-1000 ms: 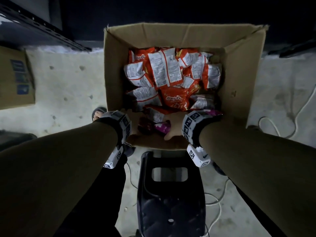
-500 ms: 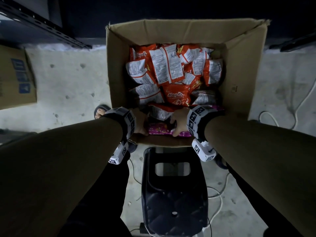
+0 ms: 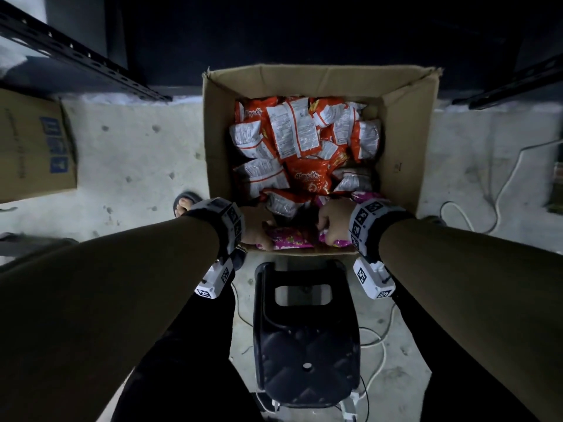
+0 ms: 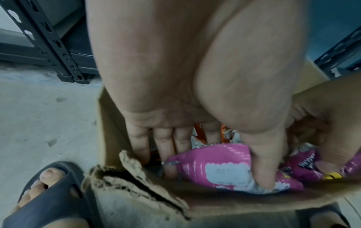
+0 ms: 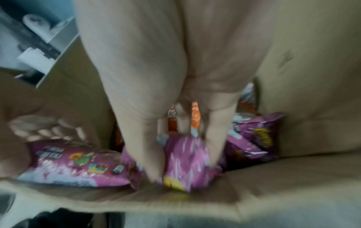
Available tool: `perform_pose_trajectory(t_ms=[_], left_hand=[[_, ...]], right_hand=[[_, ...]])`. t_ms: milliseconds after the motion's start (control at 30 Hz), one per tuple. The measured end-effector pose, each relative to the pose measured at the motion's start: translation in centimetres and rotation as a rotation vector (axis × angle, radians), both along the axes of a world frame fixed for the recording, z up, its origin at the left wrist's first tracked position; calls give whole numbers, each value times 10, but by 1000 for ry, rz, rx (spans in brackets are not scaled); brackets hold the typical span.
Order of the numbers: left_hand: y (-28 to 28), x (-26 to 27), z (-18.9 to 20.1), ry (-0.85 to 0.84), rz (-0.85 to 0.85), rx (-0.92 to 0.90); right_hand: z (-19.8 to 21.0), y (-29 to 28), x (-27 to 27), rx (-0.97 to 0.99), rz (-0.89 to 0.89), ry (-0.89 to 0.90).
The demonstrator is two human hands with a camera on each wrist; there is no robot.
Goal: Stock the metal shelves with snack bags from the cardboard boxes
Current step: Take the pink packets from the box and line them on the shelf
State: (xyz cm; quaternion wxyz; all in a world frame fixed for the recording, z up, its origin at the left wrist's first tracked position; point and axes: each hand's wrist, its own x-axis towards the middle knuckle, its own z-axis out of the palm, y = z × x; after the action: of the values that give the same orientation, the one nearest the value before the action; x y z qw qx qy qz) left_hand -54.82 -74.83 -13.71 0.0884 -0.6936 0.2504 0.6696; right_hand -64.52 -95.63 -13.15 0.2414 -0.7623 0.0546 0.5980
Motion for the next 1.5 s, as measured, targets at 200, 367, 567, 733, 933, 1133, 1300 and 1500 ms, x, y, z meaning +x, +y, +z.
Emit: perform_pose_trajectory(t_ms=[200, 367, 567, 733, 933, 1133, 1300, 1500], left_hand=[[-2, 11, 50, -66, 22, -19], [-8, 32, 131, -122, 123, -103], [-22, 59, 251, -218, 202, -211], [-24, 83, 350, -327, 234, -308], [-13, 119, 455, -445, 285, -431], [7, 157, 552, -478, 389, -523], [28, 183, 636, -586, 346, -574], [54, 196, 733, -682, 323, -642]], right_hand=[[53, -21, -4, -107, -227, -77], [134, -41, 15, -113, -256, -170], [258, -52, 49, -156, -388, -358], [364, -48, 80, -166, -388, -474], [472, -44, 121, -170, -200, -620], [573, -41, 158, -128, -153, -820], [657, -31, 188, -64, -9, -932], [752, -18, 207, 10, 66, -1079]])
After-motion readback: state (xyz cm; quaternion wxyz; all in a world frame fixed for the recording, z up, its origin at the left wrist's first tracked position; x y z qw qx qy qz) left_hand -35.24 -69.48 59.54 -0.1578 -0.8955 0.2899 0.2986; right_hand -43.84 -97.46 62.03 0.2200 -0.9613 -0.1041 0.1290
